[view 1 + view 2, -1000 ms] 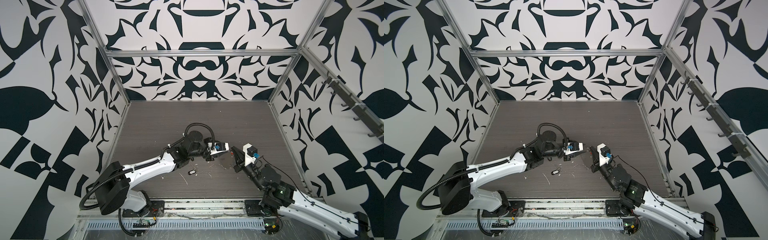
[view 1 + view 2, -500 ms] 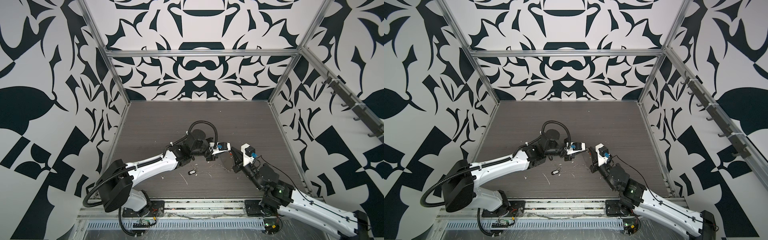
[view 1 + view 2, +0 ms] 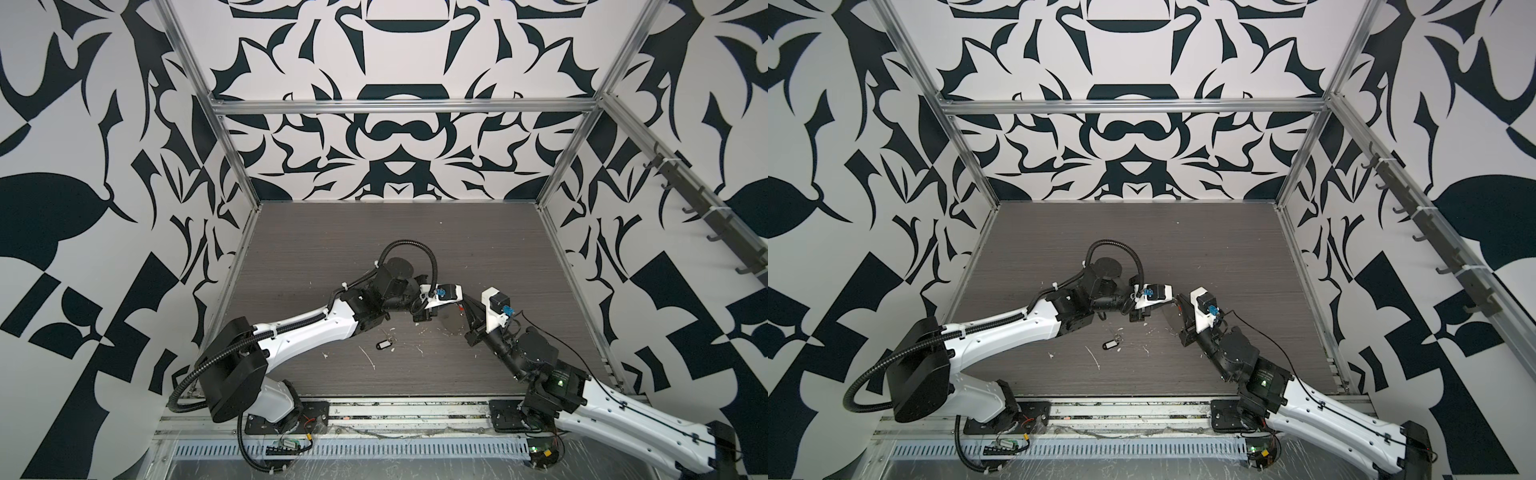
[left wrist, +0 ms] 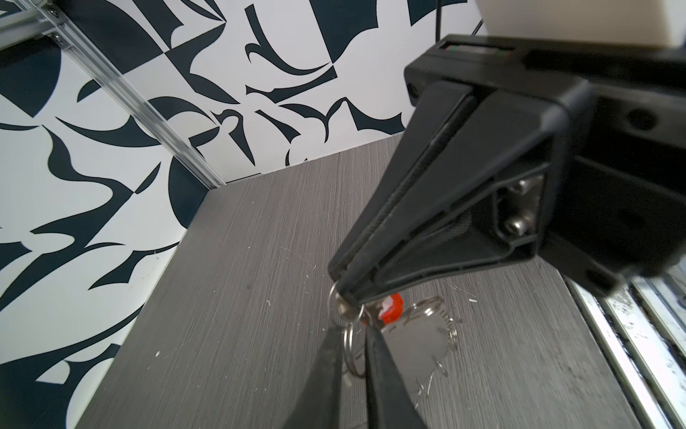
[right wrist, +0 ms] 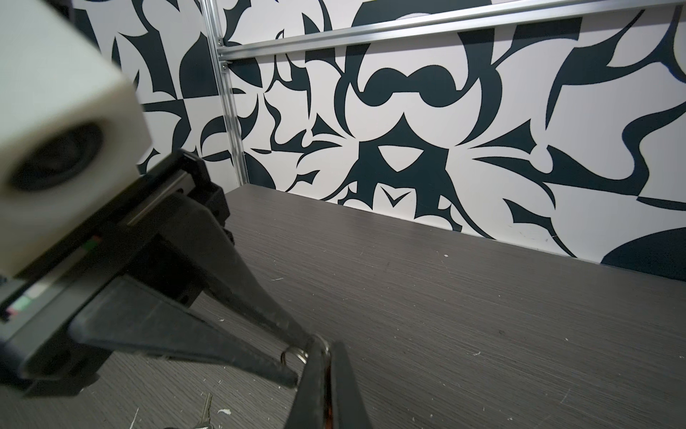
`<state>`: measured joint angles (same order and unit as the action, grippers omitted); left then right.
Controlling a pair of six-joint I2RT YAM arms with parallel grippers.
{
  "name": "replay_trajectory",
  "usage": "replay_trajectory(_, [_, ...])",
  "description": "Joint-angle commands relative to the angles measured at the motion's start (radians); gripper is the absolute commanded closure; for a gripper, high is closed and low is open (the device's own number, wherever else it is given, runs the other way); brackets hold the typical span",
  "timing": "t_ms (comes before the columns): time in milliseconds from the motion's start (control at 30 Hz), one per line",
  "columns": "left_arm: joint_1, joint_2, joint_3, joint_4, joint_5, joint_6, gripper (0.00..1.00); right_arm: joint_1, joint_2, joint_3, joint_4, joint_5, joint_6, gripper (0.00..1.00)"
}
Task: Attach keys to a key ring
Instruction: Insert the key into the keyring.
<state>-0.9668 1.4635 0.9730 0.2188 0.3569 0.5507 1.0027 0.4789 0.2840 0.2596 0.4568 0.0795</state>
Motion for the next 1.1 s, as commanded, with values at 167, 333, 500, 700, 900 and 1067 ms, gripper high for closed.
replay_trajectory(167, [0.0, 0.014, 0.03, -0.021, 0.008, 0.014, 0.78, -0.003, -0.012, 0.029, 0.066, -0.001, 0.001, 1.0])
replay_trajectory(333, [0.0, 0.014, 0.032, -0.027, 0.008, 0.018, 0.84, -0.004, -0.014, 0.029, 0.063, -0.003, 0.004, 1.0])
replay_trajectory(500, [0.0, 0.021, 0.034, -0.027, 0.006, 0.022, 0.93, -0.004, -0.01, 0.029, 0.07, -0.001, 0.001, 1.0])
replay_trajectory(700, [0.0, 0.021, 0.037, -0.031, -0.003, 0.022, 1.0, -0.004, -0.007, 0.029, 0.068, 0.0, 0.001, 1.0])
replay_trajectory(900, [-0.001, 0.002, 0.013, 0.002, -0.02, 0.02, 1.0, -0.004, -0.01, 0.025, 0.074, 0.005, 0.0, 1.0])
replay_trajectory(1067, [-0.001, -0.025, -0.025, 0.06, -0.042, 0.013, 1.0, -0.004, -0.012, 0.023, 0.076, 0.02, -0.003, 1.0])
